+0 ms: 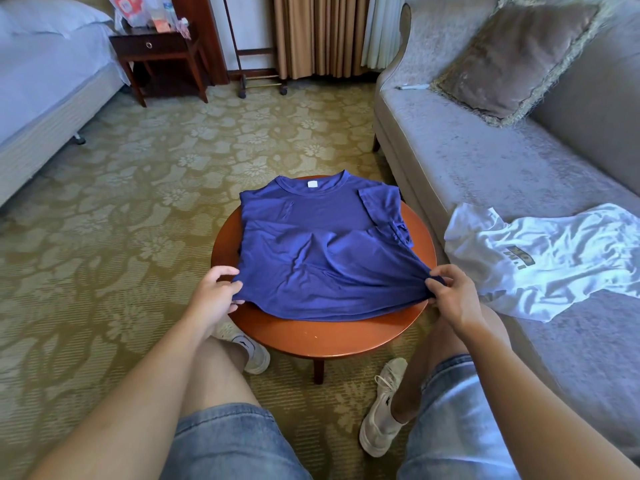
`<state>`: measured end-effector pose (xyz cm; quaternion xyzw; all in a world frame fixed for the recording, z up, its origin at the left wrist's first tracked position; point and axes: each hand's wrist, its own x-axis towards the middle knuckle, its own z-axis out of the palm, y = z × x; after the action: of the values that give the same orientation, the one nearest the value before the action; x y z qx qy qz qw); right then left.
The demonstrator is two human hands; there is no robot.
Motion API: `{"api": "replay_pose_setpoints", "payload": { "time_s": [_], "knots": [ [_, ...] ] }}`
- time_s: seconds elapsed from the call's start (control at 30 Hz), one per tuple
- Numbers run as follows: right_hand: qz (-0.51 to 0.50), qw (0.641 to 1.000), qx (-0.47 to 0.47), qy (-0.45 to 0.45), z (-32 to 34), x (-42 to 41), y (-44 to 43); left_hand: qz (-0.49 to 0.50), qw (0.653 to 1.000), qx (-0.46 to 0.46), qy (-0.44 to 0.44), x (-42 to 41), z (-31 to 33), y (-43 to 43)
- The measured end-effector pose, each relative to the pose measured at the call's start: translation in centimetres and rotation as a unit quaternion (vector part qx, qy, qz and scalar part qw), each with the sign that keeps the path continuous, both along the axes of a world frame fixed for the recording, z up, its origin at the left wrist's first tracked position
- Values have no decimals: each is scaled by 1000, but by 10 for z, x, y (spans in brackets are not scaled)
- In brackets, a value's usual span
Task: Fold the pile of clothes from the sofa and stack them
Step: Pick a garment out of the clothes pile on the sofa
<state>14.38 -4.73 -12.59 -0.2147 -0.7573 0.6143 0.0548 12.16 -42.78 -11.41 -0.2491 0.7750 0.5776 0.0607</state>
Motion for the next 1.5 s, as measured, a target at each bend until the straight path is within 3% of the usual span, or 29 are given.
{"api": "replay_pose_setpoints", "payload": {
  "time_s": [0.17,0.33,0.47,0.53,0.63,0.7,0.77,0.87,1.07,1.17,1.5],
  "knots": [
    [17,998,-62,6,15,8,2,-32,997,70,2,6,18,8],
    [33,992,-118,-3,21,16,8,-12,997,60,-38,11,17,9],
    [54,994,-97,-4,20,19,10,-70,990,17,-120,19,16,3],
    [64,992,-108,-4,21,20,10,-68,991,32,-107,21,20,1],
    [80,988,-132,13,23,22,8,-36,990,133,-41,18,29,-4],
    [77,991,-108,30,23,21,6,-38,980,198,-11,16,32,-6],
    [60,994,-73,49,21,19,5,-48,978,200,9,13,32,-6],
    [44,996,-26,73,22,13,2,-34,986,161,35,9,30,1],
    [79,994,-52,58,22,3,-5,-35,996,-13,79,2,20,10],
    [83,994,-42,49,20,0,-7,-54,992,-52,104,-1,19,11],
    [38,990,121,69,26,4,-14,-53,966,-210,143,6,22,-1]
  ]
}}
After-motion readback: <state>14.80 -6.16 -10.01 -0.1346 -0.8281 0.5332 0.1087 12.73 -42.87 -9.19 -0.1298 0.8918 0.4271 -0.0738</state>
